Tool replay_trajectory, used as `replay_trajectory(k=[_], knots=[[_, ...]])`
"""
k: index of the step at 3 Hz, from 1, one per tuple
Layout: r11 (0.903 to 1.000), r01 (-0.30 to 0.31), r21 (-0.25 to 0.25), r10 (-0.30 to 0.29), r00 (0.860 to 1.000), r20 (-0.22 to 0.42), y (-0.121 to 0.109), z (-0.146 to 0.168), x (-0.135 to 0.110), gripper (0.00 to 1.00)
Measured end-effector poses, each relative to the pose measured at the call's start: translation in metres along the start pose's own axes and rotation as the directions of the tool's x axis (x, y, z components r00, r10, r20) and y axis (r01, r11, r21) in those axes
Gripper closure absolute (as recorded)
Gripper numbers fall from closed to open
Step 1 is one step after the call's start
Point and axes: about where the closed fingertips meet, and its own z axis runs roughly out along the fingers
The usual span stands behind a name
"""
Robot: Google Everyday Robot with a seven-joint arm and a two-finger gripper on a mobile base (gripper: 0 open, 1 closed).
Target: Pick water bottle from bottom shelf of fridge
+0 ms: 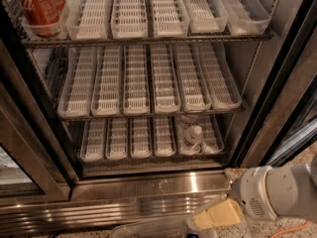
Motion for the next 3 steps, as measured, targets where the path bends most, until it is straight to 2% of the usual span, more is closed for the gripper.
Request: replay_trajectory(k=[1, 2, 3], knots=[[0.9943, -0.104, -0.024, 0.105, 0.994, 0.039, 0.007, 0.031, 0.023, 0.00], [0.9795, -0.197, -0.040, 0.199, 0.978, 0.061, 0.004, 0.074, 0.036, 0.00], [0.9507, -0.309, -0.025, 0.310, 0.946, 0.095, -0.014, 0.111, 0.033, 0.00]])
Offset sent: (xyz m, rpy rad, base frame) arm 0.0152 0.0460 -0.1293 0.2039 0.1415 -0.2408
